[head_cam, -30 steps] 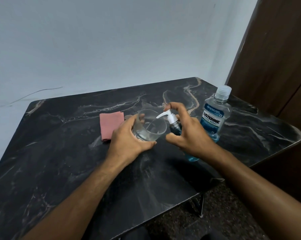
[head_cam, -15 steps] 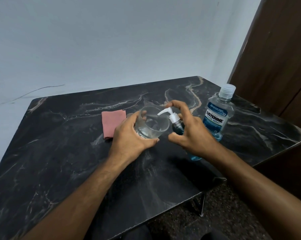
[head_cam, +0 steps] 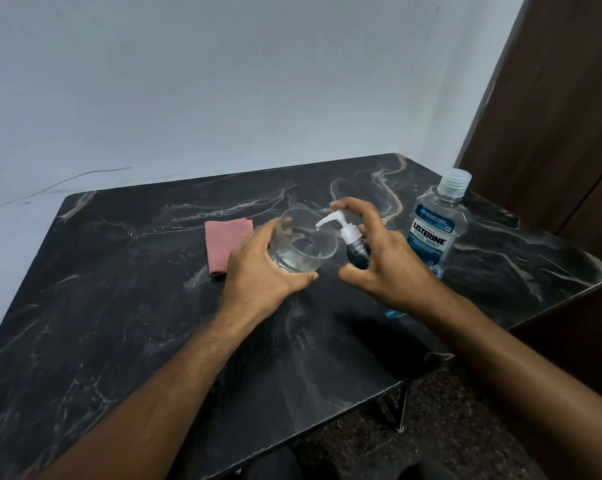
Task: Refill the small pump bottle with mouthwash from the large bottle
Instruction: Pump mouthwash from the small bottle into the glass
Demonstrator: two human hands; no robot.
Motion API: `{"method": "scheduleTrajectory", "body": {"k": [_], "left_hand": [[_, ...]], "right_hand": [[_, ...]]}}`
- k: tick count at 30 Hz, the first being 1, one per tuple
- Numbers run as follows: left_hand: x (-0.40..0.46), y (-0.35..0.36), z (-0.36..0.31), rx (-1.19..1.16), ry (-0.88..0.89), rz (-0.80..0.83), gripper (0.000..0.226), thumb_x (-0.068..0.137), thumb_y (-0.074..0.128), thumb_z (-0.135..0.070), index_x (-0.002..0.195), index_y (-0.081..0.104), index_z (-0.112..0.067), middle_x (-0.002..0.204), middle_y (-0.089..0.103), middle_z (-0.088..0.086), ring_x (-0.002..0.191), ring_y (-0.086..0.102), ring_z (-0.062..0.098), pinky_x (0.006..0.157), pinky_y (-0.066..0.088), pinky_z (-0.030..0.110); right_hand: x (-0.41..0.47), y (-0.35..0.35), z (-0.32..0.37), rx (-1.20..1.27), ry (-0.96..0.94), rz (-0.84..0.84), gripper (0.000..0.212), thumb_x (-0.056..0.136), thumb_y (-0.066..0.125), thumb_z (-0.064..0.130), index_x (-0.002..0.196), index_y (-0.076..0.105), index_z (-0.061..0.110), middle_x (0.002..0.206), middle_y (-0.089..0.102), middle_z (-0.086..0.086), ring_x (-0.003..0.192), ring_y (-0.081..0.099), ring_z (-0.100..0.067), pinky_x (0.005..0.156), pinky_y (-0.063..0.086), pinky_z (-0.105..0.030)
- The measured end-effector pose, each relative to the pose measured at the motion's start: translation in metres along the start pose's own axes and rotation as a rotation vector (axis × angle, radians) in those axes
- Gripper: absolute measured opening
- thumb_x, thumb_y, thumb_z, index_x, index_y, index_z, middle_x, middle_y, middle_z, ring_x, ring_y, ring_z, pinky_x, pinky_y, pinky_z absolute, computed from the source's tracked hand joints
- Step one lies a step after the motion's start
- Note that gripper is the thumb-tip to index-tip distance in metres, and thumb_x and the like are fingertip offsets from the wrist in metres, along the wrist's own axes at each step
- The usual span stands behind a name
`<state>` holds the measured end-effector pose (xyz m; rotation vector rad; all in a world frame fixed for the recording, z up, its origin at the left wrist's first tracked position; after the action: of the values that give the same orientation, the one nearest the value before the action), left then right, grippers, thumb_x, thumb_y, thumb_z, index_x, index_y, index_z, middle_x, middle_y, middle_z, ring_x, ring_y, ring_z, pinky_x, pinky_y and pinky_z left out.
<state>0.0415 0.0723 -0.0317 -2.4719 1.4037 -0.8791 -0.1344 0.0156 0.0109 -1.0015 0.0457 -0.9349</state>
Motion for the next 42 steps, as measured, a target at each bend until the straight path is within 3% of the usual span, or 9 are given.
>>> {"method": "scheduleTrajectory", "body": {"k": [2,10,15,23,31,35,39,42], "left_hand": [[0.0,0.0002,0.0001,0.002,-0.002,0.001,0.09,0.056,0.099,-0.027,0.137,0.058,-0.028,0.121,0.068,-0.015,0.113,0.063,-0.001,0.089,0.045,0.006],[-0.0008,-0.0001,-0.0018,-0.008,0.013,-0.001,0.086,0.056,0.098,-0.026,0.134,0.06,-0.03,0.119,0.069,-0.015,0.11,0.064,0.0,0.094,0.051,0.015],[-0.0004,0.0005,-0.0007,-0.011,0.013,0.0,0.087,0.056,0.098,-0.026,0.134,0.06,-0.029,0.118,0.069,-0.015,0.11,0.064,-0.001,0.091,0.049,0.011],[-0.0011,0.0,-0.0019,-0.011,0.016,-0.002,0.084,0.056,0.098,-0.026,0.131,0.06,-0.034,0.117,0.069,-0.016,0.11,0.063,-0.002,0.091,0.048,0.01],[-0.0008,0.0001,-0.0003,-0.005,0.009,-0.001,0.086,0.056,0.098,-0.026,0.133,0.06,-0.031,0.12,0.068,-0.015,0.112,0.063,-0.001,0.092,0.047,0.009],[-0.0009,0.0003,0.0002,-0.003,0.009,-0.003,0.088,0.056,0.098,-0.026,0.136,0.059,-0.028,0.122,0.068,-0.015,0.114,0.063,-0.001,0.092,0.046,0.009],[-0.001,0.0002,0.0008,-0.008,0.003,-0.004,0.089,0.057,0.099,-0.026,0.136,0.059,-0.027,0.122,0.068,-0.014,0.113,0.063,0.0,0.092,0.047,0.01],[-0.0004,0.0003,0.0005,-0.009,-0.002,-0.005,0.089,0.057,0.098,-0.025,0.136,0.059,-0.026,0.122,0.068,-0.014,0.113,0.063,0.0,0.091,0.047,0.009]], "right_hand": [[0.0002,-0.0003,0.0008,-0.003,-0.005,0.004,0.085,0.078,0.071,0.008,0.142,0.027,0.043,0.077,0.06,-0.004,0.057,0.055,-0.018,0.05,0.047,-0.025],[0.0013,0.0007,0.0015,-0.054,0.008,-0.005,0.073,0.08,0.072,0.012,0.133,0.029,0.039,0.079,0.057,0.007,0.058,0.052,-0.008,0.052,0.042,-0.017],[0.0018,0.0002,0.0026,-0.018,-0.017,-0.011,0.08,0.078,0.071,0.01,0.138,0.029,0.041,0.077,0.059,-0.005,0.056,0.05,-0.01,0.051,0.043,-0.02],[0.0011,0.0009,0.0011,-0.026,-0.002,-0.026,0.071,0.08,0.072,0.01,0.131,0.031,0.037,0.075,0.057,0.005,0.06,0.053,-0.003,0.052,0.044,-0.016],[-0.0001,0.0009,0.0009,-0.013,0.0,-0.013,0.071,0.079,0.072,0.01,0.13,0.031,0.038,0.075,0.058,-0.001,0.058,0.053,-0.016,0.051,0.044,-0.022],[-0.0012,0.001,0.0024,0.002,-0.012,-0.021,0.072,0.079,0.072,0.008,0.129,0.031,0.039,0.073,0.056,0.002,0.057,0.051,-0.004,0.05,0.045,-0.019],[-0.0016,0.0001,0.0018,0.052,-0.017,-0.024,0.08,0.078,0.071,0.006,0.136,0.031,0.042,0.074,0.058,-0.008,0.053,0.047,-0.006,0.049,0.045,-0.021],[-0.0012,-0.0001,0.0019,0.034,-0.02,-0.026,0.077,0.078,0.072,0.006,0.135,0.032,0.04,0.073,0.057,0.0,0.054,0.049,-0.005,0.049,0.044,-0.019]]}}
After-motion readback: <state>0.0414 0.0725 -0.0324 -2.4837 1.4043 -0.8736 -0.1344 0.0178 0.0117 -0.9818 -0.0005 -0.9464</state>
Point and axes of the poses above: each hand's wrist, its own x-axis towards the middle knuckle, its own y-axis out of the palm, z = x × y, the point moved 6 cm from there along x, towards the middle knuckle
